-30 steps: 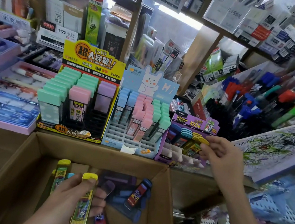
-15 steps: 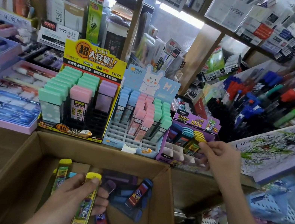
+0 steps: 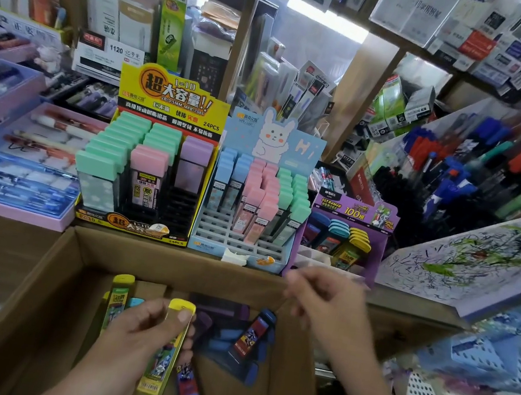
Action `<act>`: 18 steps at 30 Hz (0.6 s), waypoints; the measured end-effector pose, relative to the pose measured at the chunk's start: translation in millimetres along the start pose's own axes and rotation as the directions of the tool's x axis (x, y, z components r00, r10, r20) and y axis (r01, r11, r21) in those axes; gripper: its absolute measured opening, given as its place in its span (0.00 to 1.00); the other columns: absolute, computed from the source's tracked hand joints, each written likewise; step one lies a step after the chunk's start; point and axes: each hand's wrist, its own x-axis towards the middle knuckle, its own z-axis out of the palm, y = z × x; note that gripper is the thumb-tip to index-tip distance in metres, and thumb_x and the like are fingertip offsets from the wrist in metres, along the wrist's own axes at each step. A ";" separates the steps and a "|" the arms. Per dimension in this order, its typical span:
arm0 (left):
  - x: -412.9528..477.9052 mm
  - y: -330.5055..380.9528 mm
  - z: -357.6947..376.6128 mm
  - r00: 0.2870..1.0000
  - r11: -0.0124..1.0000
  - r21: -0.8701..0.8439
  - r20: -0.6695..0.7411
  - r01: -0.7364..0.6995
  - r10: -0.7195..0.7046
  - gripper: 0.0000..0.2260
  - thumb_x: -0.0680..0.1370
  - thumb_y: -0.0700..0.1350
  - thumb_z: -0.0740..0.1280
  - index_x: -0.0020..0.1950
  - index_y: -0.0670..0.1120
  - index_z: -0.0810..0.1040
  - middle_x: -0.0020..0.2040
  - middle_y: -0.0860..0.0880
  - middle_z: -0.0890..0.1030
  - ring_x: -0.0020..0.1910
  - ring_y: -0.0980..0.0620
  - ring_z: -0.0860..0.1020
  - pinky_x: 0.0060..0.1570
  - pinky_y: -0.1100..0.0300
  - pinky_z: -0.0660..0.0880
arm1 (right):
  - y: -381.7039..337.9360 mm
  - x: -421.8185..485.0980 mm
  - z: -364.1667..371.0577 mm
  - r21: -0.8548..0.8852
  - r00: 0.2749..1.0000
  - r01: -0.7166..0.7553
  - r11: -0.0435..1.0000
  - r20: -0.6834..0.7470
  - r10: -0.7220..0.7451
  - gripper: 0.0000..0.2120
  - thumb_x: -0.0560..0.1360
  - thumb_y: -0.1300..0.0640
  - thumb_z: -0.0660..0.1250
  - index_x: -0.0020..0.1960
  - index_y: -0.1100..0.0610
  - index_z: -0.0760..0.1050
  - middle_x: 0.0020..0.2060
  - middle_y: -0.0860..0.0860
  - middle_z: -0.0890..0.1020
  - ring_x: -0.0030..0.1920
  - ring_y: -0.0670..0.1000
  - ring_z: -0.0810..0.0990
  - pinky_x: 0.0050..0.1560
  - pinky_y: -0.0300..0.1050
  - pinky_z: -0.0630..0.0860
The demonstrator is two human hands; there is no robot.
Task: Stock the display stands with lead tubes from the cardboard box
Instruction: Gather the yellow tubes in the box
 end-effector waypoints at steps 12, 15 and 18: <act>-2.9 1.5 -3.9 0.999 1.000 0.017 0.028 -0.024 0.024 0.09 0.70 0.45 0.73 0.47 0.43 0.88 0.39 0.37 0.83 0.36 0.45 0.83 0.35 0.56 0.81 | -15.8 -31.2 86.7 0.356 0.913 -0.220 0.908 0.403 0.063 0.05 0.76 0.58 0.76 0.51 0.54 0.88 0.38 0.48 0.87 0.34 0.42 0.81 0.40 0.41 0.80; -3.0 0.4 -5.1 0.997 0.995 0.094 0.060 -0.044 0.039 0.10 0.71 0.47 0.73 0.48 0.46 0.87 0.43 0.37 0.85 0.41 0.42 0.84 0.44 0.51 0.82 | -12.0 -31.6 83.1 0.309 0.925 -0.197 0.930 0.372 0.072 0.04 0.77 0.55 0.75 0.50 0.50 0.88 0.37 0.48 0.86 0.34 0.42 0.77 0.37 0.39 0.75; -4.9 1.5 -3.5 0.994 0.981 0.180 0.098 -0.073 0.056 0.09 0.71 0.48 0.73 0.49 0.47 0.87 0.43 0.39 0.85 0.43 0.44 0.85 0.44 0.55 0.82 | -8.7 -31.1 77.6 0.301 0.921 -0.188 0.935 0.384 0.062 0.04 0.77 0.55 0.75 0.50 0.49 0.88 0.42 0.50 0.88 0.37 0.42 0.79 0.39 0.40 0.75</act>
